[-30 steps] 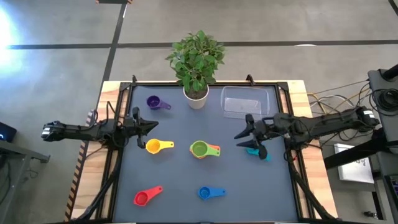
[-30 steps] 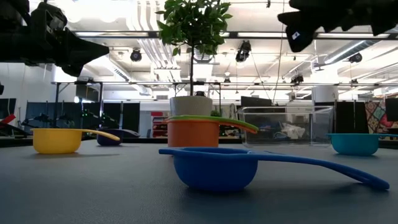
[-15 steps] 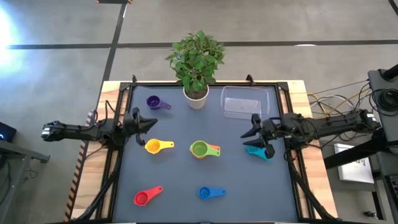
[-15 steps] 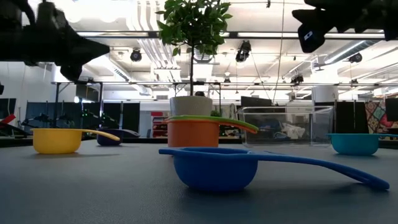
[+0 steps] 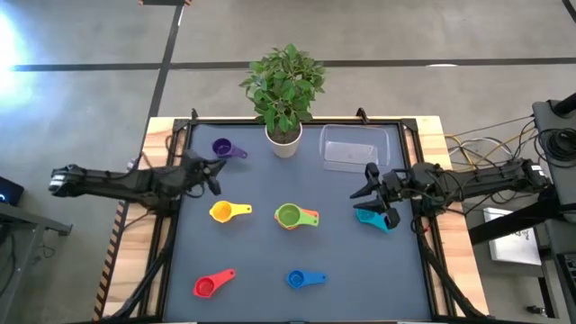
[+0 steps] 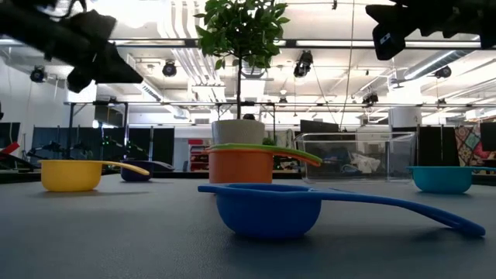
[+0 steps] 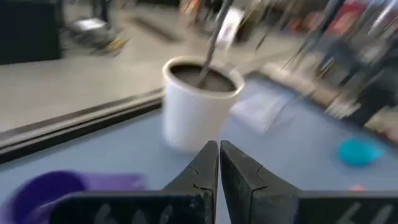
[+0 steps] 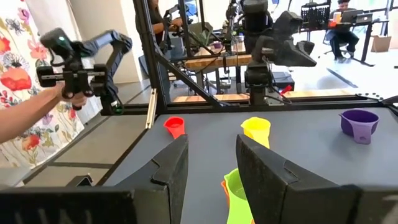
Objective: Nest measuring cups in basket
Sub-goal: Stack the violet measuring cup on top of the green measuring cup
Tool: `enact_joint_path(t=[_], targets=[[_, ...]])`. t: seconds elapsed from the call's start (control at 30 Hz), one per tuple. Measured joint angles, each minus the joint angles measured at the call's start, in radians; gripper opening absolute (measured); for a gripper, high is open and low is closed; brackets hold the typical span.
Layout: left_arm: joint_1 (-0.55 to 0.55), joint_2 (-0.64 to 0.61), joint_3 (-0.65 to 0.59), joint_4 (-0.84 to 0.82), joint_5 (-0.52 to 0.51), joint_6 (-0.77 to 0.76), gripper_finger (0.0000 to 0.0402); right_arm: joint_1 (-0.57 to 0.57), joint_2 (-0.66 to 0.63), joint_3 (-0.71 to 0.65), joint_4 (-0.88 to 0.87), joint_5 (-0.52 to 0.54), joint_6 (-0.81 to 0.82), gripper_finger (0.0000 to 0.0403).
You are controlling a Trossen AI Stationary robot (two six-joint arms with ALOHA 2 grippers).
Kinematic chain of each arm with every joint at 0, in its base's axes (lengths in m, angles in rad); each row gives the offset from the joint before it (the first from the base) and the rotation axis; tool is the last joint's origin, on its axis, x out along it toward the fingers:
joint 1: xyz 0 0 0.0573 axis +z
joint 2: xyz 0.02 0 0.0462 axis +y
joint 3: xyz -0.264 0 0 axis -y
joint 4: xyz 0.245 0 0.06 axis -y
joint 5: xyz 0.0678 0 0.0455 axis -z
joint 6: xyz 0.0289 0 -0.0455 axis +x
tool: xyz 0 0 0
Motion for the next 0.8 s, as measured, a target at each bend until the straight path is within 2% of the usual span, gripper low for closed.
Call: enact_joint_path(t=[0.13,0.23,0.43,0.6,0.7,0.8], targets=[[0.012,0.190,0.168,-0.203,-0.004,-0.005,0.0002,0.000,0.000,0.000,-0.004,0.000,0.000,0.0125],[0.029,0.328,0.286,-0.328,-0.004,-0.005,0.0027,0.000,0.000,-0.001,-0.007,0.000,0.000,0.0123],[0.130,0.566,0.481,-0.560,0.055,0.010,0.0144,0.000,0.000,-0.001,-0.011,0.000,0.000,0.0116],[0.265,0.700,0.528,-0.598,0.191,0.122,0.0233,0.000,0.000,-0.001,-0.028,0.000,0.000,0.0109],[0.355,0.753,0.530,-0.595,0.250,0.178,0.0253,0.000,0.000,-0.001,-0.034,0.000,0.001,0.0107],[0.427,0.788,0.530,-0.597,0.263,0.218,0.0252,0.000,0.000,-0.001,-0.034,0.000,0.001,0.0107]])
